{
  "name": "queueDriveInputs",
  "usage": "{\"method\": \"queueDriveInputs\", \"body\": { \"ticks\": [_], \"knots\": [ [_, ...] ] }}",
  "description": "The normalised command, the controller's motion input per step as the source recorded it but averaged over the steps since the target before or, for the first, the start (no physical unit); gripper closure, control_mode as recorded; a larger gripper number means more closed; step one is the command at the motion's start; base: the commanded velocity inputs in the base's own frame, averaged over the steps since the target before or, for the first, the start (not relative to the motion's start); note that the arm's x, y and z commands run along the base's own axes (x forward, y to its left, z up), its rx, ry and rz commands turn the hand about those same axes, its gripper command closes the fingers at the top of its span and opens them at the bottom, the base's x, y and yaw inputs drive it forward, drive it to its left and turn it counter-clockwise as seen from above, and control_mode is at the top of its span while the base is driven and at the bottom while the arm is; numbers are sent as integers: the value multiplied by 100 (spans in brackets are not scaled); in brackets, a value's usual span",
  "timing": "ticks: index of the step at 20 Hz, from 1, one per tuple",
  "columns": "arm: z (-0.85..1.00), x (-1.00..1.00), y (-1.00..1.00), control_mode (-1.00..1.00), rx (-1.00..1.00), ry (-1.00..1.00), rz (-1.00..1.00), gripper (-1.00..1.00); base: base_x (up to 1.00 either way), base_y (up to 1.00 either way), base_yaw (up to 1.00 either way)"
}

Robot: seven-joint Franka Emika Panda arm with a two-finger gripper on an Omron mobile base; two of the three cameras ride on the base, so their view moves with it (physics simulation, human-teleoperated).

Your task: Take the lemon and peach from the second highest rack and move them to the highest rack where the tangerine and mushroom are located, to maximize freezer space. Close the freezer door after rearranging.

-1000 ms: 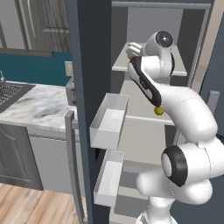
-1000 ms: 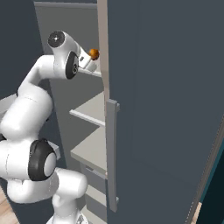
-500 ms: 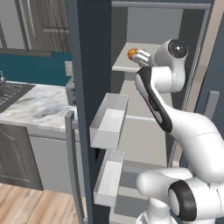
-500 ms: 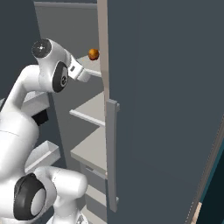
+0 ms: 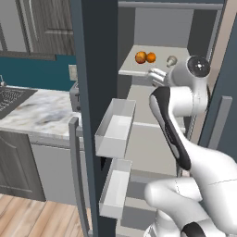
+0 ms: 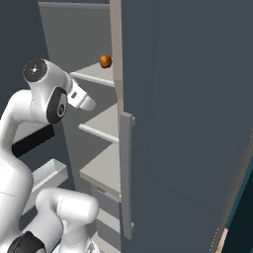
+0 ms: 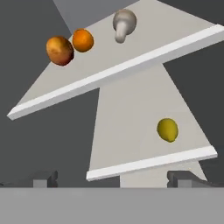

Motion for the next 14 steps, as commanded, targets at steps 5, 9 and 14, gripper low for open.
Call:
{"method": "queueDriveInputs", "body": {
  "ticks": [5,9,14],
  "knots": [
    [-16,-21,-11,-100,0,23,0,-100,0,0,0],
    [-7,-1,-16,-100,-9,17,4,-100,0,0,0],
    [-15,0,-3,-100,-45,11,16,-100,0,0,0]
  ]
}}
